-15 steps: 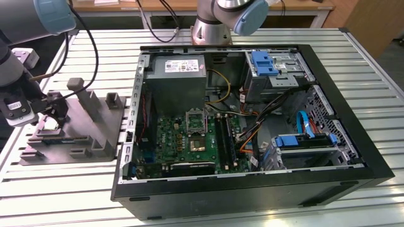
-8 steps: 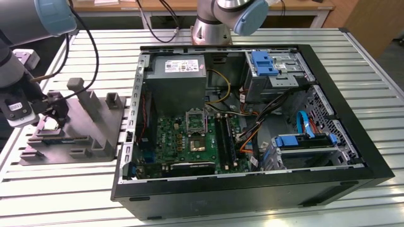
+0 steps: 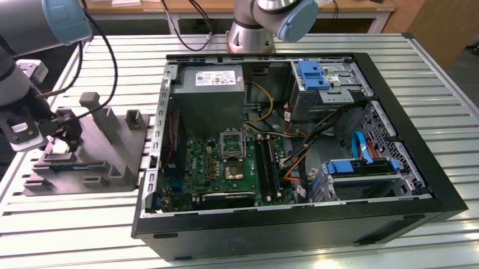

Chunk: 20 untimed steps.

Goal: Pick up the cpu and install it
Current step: 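Pick up the cpu and move it towards the insertion slot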

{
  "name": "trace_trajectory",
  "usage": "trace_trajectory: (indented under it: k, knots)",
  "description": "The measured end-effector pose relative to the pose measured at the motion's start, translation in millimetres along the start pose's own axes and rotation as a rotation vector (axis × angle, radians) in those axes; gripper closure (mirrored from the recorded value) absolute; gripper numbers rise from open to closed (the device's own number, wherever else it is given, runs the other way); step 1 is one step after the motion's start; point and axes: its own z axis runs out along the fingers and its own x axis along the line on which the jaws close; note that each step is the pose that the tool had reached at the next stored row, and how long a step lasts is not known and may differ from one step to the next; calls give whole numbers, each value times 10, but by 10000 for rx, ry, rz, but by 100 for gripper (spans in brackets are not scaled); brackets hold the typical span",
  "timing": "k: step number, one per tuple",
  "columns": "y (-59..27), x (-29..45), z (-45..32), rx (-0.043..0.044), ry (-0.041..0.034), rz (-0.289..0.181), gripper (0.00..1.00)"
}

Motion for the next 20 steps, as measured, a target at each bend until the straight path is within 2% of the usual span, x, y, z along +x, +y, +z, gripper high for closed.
trace_trajectory:
  k: [4,5,15,20]
  knots:
    - [-1,-1,12,0,0,0,31]
    - [-1,-1,14,1,1,0,38]
    - [7,-1,24,0,-2,0,38]
    - [8,3,24,-1,-33,-2,38]
